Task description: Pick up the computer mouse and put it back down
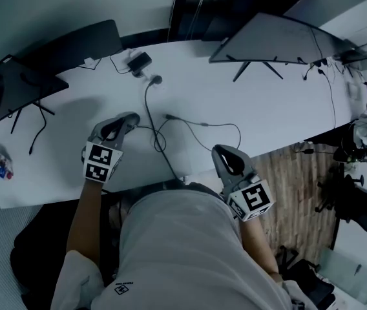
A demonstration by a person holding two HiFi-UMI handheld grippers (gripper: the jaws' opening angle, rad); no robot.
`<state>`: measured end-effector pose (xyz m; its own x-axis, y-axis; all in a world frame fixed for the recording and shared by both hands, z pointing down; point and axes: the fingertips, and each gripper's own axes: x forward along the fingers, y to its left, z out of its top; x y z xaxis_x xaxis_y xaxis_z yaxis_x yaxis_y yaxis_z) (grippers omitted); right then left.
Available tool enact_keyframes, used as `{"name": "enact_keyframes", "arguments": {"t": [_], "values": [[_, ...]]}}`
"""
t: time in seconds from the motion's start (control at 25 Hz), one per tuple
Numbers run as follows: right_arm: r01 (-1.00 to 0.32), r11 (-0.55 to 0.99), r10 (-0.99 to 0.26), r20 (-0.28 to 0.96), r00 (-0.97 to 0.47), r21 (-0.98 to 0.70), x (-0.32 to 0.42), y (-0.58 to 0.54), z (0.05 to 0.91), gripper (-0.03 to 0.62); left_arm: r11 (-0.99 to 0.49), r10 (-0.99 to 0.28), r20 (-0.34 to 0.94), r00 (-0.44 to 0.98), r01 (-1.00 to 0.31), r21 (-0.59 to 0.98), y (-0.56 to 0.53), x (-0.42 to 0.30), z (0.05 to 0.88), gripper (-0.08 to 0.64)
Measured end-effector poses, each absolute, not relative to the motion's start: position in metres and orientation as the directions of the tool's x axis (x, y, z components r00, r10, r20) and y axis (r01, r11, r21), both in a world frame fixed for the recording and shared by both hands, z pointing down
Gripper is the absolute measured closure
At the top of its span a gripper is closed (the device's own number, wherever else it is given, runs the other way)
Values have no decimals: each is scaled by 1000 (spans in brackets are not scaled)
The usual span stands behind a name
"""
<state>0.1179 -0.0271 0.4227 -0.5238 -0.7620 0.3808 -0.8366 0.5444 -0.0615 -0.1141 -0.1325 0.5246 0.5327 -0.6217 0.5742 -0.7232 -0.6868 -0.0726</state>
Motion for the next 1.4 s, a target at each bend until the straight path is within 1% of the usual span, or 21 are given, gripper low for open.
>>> {"name": "enact_keyframes", "arguments": {"t": [0.08, 0.32, 0.72, 0.96, 1.24, 1.4], "values": [[-818, 572, -746, 374, -551, -65, 110, -30, 422, 569, -664, -650, 546, 528, -744, -71, -127, -115, 511, 548], [-761, 645, -696, 357, -623, -70, 88, -39, 418, 569, -629, -677, 484, 554, -777, 9, -109, -116, 480, 551], [-656, 751, -601, 333, -727, -78, 49, -48, 410, 569, -521, -771, 388, 504, -851, 70, -75, -123, 438, 551], [-590, 804, -540, 321, -778, -78, 24, -44, 408, 569, -486, -811, 353, 466, -873, 36, -52, -127, 424, 551], [-532, 844, -491, 301, -818, -69, 3, -38, 399, 569, -428, -844, 328, 424, -902, 63, -28, -137, 414, 551], [-501, 863, -463, 298, -835, -63, -7, -33, 397, 569, -420, -852, 318, 416, -906, 59, -19, -139, 410, 551]]}}
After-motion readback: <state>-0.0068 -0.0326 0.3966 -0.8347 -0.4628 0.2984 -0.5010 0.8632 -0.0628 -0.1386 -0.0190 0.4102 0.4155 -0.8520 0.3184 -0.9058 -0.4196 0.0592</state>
